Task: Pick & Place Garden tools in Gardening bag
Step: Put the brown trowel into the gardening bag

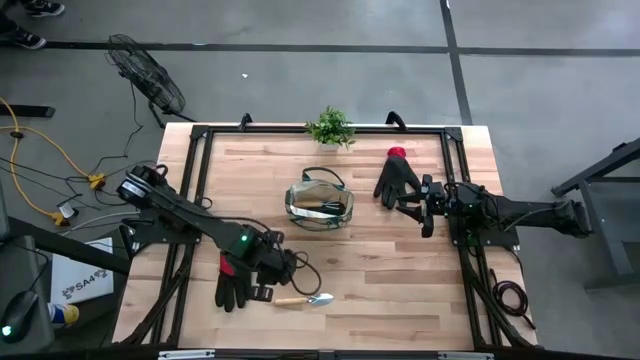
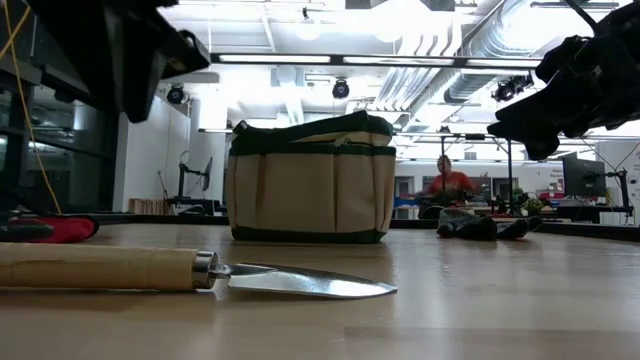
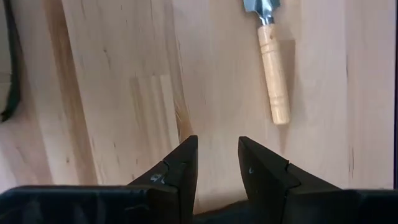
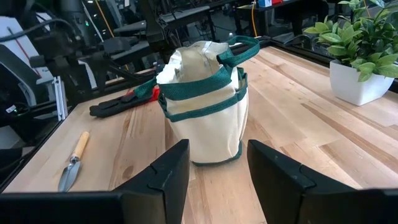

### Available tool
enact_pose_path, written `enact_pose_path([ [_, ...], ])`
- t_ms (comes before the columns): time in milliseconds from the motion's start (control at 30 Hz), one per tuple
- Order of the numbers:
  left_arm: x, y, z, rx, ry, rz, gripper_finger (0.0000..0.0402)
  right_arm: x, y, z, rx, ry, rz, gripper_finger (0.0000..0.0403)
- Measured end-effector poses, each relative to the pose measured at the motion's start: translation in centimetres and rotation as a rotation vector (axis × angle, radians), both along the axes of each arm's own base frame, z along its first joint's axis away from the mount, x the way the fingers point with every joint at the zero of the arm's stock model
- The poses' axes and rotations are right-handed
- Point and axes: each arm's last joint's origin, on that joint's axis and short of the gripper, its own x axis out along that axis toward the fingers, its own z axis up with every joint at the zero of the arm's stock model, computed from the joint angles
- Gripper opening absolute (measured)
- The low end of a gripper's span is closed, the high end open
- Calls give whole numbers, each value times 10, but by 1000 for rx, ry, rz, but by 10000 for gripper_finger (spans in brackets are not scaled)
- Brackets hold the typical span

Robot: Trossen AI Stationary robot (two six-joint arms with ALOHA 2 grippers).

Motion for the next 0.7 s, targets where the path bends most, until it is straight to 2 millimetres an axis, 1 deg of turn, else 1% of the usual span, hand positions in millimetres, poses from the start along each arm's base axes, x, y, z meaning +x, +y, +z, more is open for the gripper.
enact_pose_path([
  [100,5,-3,-6,-15,-3,33,124,0,0,0,0,-1,0,153],
  [233,13,-8,-16,-58,8,63,163,0,0,0,0,-1,0,153],
  [333,15,-11,-24,-120,70,68,192,0,0,0,0,1,0,153],
  [400,15,-13,-29,-151,108,60,204,0,0,0,0,0,0,153],
  [533,18,-22,-37,-175,114,30,211,0,0,0,0,1,0,153],
  [700,22,-30,-40,-194,67,1,212,0,0,0,0,0,0,153],
])
